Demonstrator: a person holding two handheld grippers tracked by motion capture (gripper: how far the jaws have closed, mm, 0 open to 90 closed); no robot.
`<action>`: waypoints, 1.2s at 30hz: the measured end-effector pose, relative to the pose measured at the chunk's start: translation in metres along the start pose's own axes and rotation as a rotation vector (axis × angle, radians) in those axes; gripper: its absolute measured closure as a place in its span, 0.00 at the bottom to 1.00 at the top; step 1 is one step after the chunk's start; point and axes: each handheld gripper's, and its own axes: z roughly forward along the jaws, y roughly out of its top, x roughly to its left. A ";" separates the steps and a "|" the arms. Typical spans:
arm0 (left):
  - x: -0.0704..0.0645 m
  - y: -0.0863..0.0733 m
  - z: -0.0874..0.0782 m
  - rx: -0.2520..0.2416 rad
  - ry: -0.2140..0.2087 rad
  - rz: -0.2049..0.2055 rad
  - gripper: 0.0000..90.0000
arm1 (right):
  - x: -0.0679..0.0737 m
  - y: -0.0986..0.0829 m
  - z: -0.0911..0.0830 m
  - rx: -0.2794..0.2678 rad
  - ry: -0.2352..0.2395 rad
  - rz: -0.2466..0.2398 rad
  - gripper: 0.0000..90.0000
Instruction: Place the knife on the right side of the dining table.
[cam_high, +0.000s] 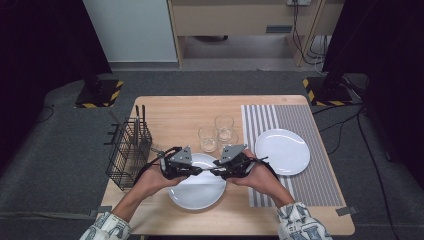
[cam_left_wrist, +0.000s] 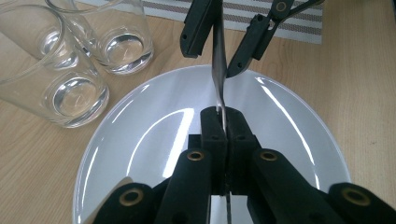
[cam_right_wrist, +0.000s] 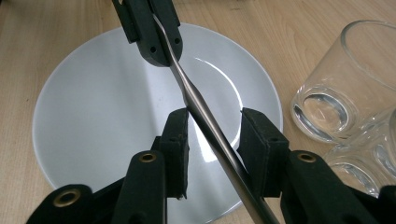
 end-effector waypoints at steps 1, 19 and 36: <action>0.000 0.000 0.000 0.000 0.000 0.000 0.98 | 0.000 0.000 0.000 0.001 0.003 -0.005 0.72; -0.001 0.000 0.004 0.035 -0.022 0.047 0.92 | 0.005 -0.006 0.004 0.043 0.091 -0.051 0.87; -0.001 0.000 0.008 0.057 -0.002 0.080 0.76 | 0.011 -0.009 0.005 0.075 0.133 -0.060 0.93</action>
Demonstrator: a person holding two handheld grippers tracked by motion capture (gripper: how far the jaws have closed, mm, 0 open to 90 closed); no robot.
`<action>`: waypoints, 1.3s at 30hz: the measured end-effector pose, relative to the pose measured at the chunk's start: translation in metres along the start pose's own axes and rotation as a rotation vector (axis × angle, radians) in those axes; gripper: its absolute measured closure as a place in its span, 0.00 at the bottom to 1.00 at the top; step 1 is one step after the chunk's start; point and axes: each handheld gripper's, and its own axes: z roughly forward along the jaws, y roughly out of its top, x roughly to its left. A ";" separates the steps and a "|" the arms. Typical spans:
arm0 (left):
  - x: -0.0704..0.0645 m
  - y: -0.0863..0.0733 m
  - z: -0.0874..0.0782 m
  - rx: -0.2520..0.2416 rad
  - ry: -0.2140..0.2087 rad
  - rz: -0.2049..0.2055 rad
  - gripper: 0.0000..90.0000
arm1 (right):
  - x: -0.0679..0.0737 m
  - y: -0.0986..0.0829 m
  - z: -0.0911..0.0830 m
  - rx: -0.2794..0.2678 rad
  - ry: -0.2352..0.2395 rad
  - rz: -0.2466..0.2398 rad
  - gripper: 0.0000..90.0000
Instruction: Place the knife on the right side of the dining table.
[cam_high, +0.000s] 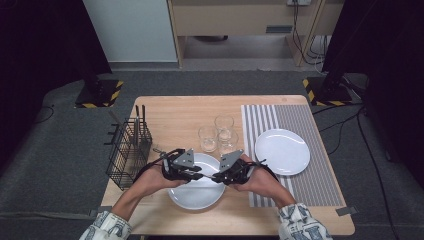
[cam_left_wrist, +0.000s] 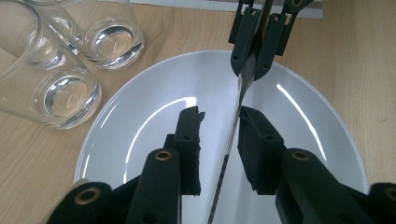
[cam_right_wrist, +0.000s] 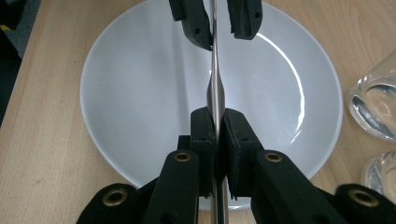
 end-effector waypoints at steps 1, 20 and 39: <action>0.000 0.001 0.000 -0.012 0.014 -0.007 0.73 | 0.000 -0.001 0.000 0.004 0.000 0.009 0.93; 0.004 0.001 -0.020 -0.134 0.268 -0.159 0.03 | -0.008 -0.005 -0.004 0.014 -0.089 0.090 0.93; 0.009 -0.002 -0.027 -0.211 0.361 -0.238 0.02 | -0.016 -0.014 -0.009 0.004 -0.165 0.191 0.93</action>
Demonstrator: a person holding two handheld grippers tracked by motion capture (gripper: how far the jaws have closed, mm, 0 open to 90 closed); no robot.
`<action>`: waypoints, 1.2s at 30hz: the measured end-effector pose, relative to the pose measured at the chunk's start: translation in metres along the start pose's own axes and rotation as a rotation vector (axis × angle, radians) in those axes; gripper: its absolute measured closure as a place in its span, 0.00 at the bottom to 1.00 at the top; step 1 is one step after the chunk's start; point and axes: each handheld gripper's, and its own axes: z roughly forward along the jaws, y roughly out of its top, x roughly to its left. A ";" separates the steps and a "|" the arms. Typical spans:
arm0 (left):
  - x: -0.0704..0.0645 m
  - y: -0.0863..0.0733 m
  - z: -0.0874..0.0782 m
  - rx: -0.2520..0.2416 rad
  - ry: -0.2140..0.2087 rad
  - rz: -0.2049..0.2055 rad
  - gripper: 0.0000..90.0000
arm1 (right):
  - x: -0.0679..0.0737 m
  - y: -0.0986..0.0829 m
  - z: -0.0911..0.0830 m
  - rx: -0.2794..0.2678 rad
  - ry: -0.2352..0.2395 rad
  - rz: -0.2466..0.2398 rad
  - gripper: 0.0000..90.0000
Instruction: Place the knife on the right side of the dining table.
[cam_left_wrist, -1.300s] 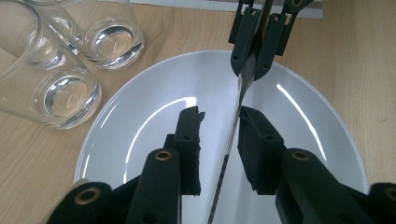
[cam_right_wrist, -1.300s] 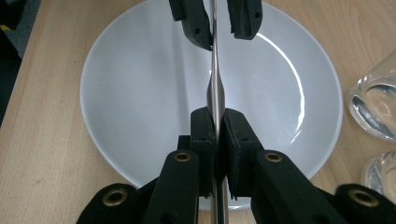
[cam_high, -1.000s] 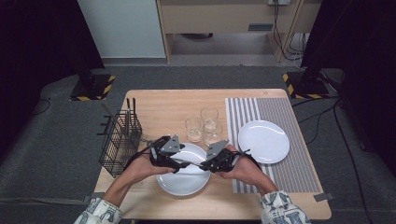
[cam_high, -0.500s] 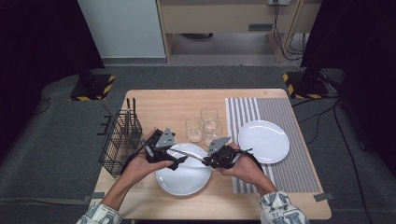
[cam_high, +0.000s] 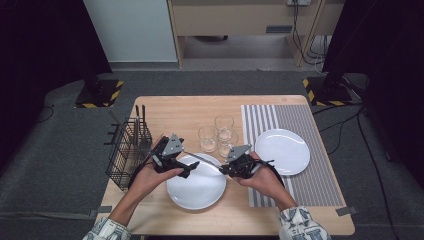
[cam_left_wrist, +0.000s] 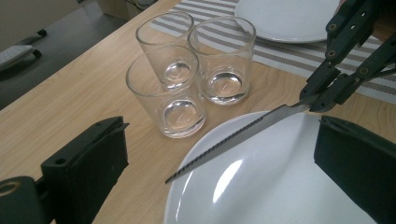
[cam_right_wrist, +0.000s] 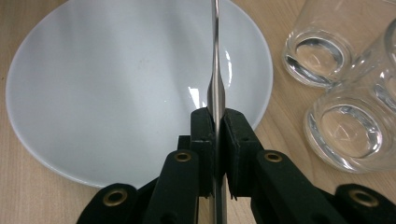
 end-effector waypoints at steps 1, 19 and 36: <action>0.000 0.000 0.000 -0.002 0.006 -0.003 0.02 | 0.000 0.000 0.000 0.000 -0.007 0.007 0.93; -0.006 -0.004 -0.003 -0.031 0.087 -0.017 0.02 | -0.007 -0.003 -0.010 -0.010 -0.100 0.076 0.93; -0.014 -0.012 0.006 -0.014 0.092 -0.022 0.03 | -0.007 -0.013 -0.025 -0.049 -0.150 0.122 0.93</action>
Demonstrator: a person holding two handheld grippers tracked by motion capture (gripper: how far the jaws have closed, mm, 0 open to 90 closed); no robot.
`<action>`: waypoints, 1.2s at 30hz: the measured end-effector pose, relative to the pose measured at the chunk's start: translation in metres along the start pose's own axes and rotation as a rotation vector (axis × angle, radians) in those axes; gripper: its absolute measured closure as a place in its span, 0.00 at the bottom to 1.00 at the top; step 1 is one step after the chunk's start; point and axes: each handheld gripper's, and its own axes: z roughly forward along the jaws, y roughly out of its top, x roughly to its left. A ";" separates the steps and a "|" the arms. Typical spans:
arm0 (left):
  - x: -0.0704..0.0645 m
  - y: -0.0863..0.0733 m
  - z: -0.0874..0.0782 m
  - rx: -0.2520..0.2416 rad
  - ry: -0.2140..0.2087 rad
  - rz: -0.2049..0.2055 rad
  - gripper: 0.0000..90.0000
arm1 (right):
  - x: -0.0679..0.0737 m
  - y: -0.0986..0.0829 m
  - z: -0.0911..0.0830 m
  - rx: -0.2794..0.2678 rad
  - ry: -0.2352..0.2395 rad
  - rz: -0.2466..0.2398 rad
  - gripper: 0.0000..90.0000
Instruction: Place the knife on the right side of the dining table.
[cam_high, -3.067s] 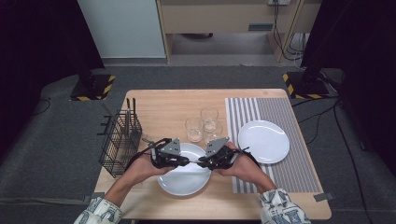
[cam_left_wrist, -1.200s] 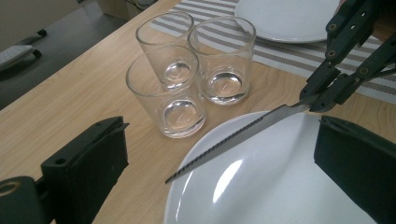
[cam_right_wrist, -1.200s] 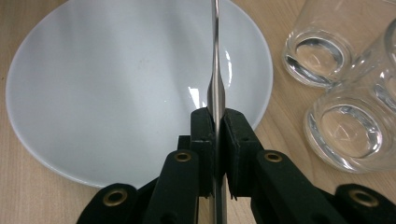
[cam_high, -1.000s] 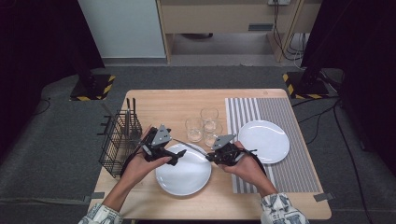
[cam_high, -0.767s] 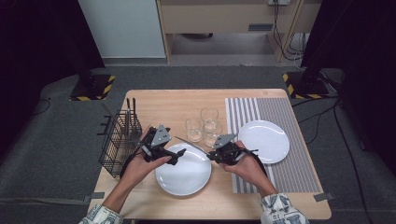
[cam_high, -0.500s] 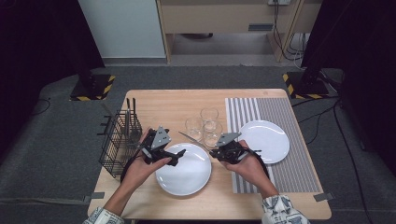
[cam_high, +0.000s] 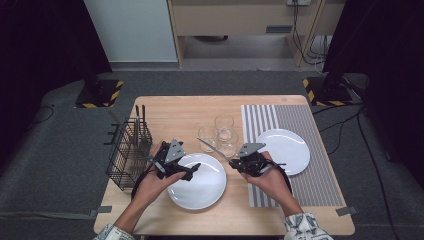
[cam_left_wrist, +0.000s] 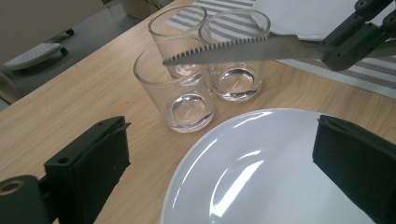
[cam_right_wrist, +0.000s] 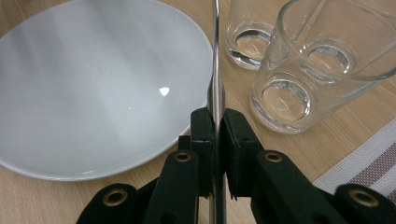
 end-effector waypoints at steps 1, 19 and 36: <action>0.000 -0.001 0.000 -0.002 -0.001 -0.003 0.03 | 0.000 0.000 0.000 0.000 0.000 0.000 0.93; -0.006 -0.010 0.008 0.023 -0.006 0.000 0.04 | -0.010 -0.008 -0.021 -0.041 -0.059 0.061 0.93; -0.015 -0.018 0.013 0.041 0.001 0.009 0.04 | -0.023 -0.022 -0.055 -0.060 -0.116 0.098 0.93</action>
